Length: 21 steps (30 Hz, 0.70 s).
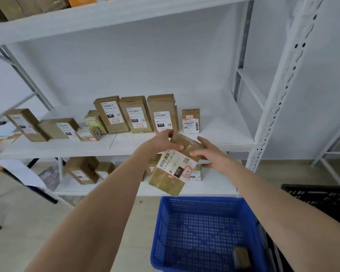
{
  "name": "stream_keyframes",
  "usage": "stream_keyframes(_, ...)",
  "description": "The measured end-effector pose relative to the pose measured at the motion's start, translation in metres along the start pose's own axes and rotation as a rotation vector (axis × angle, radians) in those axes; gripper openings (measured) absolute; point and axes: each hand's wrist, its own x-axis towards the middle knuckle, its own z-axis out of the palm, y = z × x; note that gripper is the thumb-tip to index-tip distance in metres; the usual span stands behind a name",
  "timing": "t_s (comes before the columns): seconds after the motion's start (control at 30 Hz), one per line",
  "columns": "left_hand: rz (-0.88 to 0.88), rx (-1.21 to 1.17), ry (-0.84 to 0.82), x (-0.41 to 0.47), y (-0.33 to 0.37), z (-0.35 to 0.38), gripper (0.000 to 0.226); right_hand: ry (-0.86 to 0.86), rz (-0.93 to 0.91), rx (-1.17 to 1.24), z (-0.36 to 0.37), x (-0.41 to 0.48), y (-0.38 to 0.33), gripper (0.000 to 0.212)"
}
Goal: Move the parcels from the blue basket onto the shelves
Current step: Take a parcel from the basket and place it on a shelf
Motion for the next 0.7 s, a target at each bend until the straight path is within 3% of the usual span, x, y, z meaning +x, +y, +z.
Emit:
stream_keyframes(0.07,0.018,0.051,-0.039,-0.001,0.006,0.006,0.071,-0.043,0.02,0.027,0.0,-0.003,0.003,0.078)
stream_keyframes(0.13,0.019,0.049,0.001,-0.001,0.005,0.009,0.077,-0.015,0.031,0.108,-0.001,-0.006,0.009,0.074)
stream_keyframes(0.3,-0.127,0.069,0.388,-0.007,-0.019,0.006,0.062,0.167,0.04,0.419,-0.007,-0.011,0.024,0.058)
stream_keyframes(0.43,-0.244,0.004,0.361,-0.019,-0.039,0.013,0.052,0.213,0.066,0.585,-0.007,-0.014,0.03,0.044)
stream_keyframes(0.53,-0.26,-0.178,0.39,-0.024,-0.044,0.019,0.04,0.224,0.06,0.56,-0.004,-0.015,0.033,0.036)
stream_keyframes(0.63,-0.246,-0.175,0.465,-0.03,-0.042,0.02,0.038,0.266,0.04,0.39,-0.002,-0.017,0.036,0.042)
stream_keyframes(0.7,-0.236,-0.17,0.495,-0.034,-0.042,0.02,0.037,0.286,0.029,0.293,0.002,-0.017,0.038,0.034)
